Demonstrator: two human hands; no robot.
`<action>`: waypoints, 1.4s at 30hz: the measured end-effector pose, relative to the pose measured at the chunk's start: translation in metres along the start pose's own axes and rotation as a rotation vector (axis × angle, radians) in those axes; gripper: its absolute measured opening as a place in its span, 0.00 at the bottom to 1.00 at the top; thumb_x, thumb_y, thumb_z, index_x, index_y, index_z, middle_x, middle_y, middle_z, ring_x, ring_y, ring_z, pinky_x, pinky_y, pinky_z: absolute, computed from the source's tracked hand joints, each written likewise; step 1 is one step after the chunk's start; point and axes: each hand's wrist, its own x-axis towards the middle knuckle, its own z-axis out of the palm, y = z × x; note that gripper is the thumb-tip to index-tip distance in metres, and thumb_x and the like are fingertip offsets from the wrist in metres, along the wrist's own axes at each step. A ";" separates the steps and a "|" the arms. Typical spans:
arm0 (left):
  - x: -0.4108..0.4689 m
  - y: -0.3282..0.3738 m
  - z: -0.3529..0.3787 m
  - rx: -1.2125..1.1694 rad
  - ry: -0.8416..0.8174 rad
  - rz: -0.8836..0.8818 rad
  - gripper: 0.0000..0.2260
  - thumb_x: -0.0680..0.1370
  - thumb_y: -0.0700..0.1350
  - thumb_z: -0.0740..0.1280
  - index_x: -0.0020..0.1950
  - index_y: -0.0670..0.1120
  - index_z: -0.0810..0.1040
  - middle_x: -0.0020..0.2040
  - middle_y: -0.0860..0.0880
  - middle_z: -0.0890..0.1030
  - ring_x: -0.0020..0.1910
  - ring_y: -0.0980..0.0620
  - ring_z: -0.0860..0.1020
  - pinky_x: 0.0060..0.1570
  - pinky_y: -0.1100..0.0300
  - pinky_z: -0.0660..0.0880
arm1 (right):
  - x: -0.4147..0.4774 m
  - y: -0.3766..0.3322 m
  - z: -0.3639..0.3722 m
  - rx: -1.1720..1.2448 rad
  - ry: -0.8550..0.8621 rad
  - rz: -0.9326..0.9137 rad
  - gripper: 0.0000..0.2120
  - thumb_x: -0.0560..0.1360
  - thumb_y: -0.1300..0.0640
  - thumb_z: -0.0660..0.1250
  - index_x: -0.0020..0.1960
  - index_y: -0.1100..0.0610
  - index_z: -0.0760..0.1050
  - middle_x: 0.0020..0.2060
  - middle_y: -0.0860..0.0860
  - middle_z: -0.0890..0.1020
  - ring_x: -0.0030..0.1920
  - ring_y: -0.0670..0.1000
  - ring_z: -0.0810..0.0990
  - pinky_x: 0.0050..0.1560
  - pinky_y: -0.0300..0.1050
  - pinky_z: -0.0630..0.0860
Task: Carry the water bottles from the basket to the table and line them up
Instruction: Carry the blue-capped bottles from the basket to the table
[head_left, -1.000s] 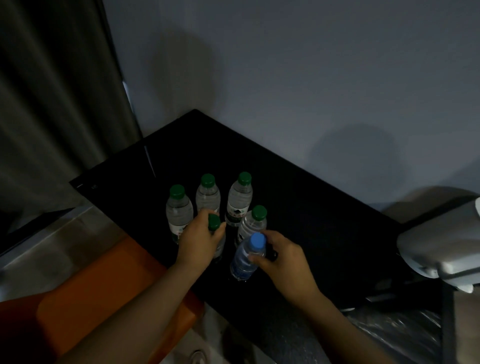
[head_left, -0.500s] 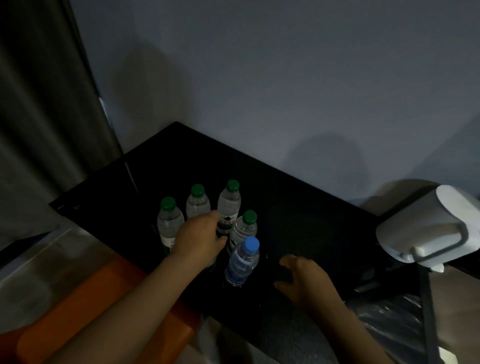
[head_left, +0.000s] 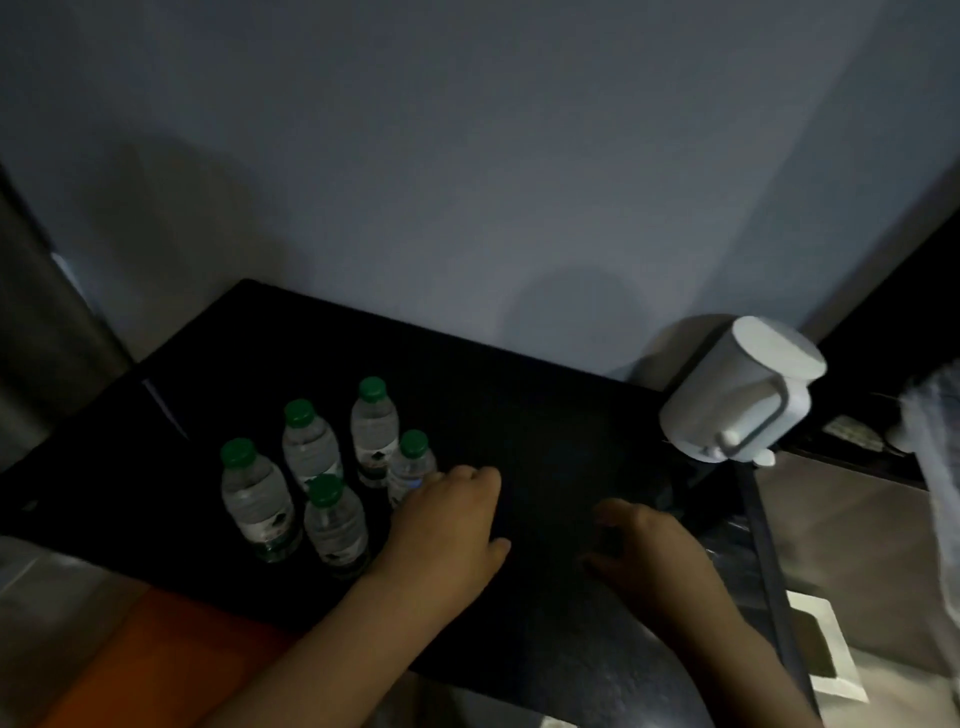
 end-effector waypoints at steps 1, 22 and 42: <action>0.003 0.009 0.002 0.008 -0.012 0.016 0.22 0.77 0.54 0.65 0.68 0.49 0.65 0.65 0.49 0.71 0.62 0.50 0.71 0.61 0.55 0.72 | -0.006 0.009 -0.005 0.013 0.030 0.021 0.22 0.72 0.46 0.70 0.64 0.49 0.71 0.58 0.48 0.78 0.56 0.48 0.78 0.54 0.42 0.76; -0.011 0.361 0.109 0.187 -0.182 0.645 0.22 0.76 0.55 0.65 0.66 0.48 0.68 0.64 0.48 0.73 0.62 0.46 0.73 0.61 0.52 0.71 | -0.271 0.293 -0.046 0.194 0.406 0.658 0.17 0.70 0.48 0.71 0.57 0.47 0.75 0.55 0.45 0.80 0.58 0.48 0.76 0.53 0.42 0.73; -0.004 0.696 0.230 0.179 -0.308 1.328 0.18 0.76 0.55 0.63 0.61 0.47 0.69 0.56 0.47 0.76 0.56 0.45 0.75 0.53 0.52 0.73 | -0.435 0.501 -0.069 0.195 0.536 1.326 0.23 0.73 0.43 0.67 0.66 0.47 0.70 0.62 0.44 0.76 0.63 0.45 0.73 0.60 0.40 0.72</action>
